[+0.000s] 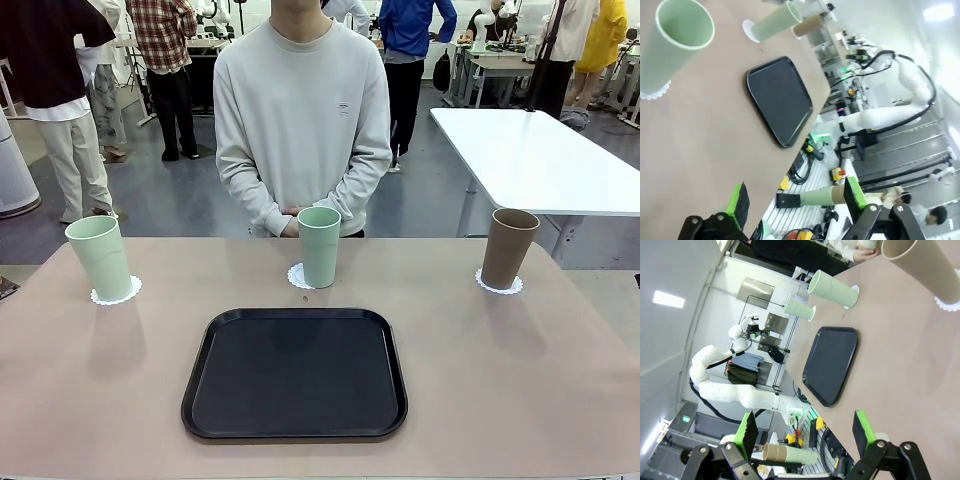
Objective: Place coasters on the table and set cups on them.
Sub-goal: Take one Reusable plastic cup from the Flat Tray and place it on a coaster set by the human.
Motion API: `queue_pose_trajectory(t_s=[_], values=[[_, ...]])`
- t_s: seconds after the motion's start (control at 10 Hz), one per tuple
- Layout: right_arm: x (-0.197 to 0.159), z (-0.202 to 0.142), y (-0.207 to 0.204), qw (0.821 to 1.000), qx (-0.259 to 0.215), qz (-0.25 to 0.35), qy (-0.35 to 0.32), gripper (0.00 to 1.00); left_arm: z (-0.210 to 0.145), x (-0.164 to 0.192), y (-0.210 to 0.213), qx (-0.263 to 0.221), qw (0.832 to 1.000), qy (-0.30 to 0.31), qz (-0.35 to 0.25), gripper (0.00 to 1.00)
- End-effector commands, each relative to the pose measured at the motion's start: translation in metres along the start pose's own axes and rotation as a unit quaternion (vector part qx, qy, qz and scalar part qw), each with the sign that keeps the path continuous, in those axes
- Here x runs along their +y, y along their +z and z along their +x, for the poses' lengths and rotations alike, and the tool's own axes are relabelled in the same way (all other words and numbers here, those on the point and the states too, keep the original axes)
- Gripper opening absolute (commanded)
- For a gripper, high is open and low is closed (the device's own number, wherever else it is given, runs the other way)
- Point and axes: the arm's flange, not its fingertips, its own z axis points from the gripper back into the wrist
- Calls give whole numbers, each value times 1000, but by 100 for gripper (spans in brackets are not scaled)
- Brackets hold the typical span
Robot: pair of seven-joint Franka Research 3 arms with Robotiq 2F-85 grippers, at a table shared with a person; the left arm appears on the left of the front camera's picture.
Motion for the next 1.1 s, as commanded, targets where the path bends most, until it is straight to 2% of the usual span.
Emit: queue_pose_trajectory(t_s=[0.0, 0.2, 0.5, 0.7, 1.0], values=[[0, 0, -1, 1000, -1, 6, 3, 100, 10, 32, 22, 3, 999, 16, -36, 100], [0, 0, -1, 1000, -1, 6, 3, 100, 0, 55, 30, -39, 996, 58, -49, 100], [0, 0, -1, 1000, -1, 6, 3, 100, -14, 61, 36, -92, 992, 74, -41, 100], [0, 0, -1, 1000, -1, 6, 3, 100, -18, 70, 36, -71, 994, 67, -47, 100], [0, 0, -1, 1000, -1, 6, 3, 100, -18, 70, 36, -71, 994, 67, -47, 100]])
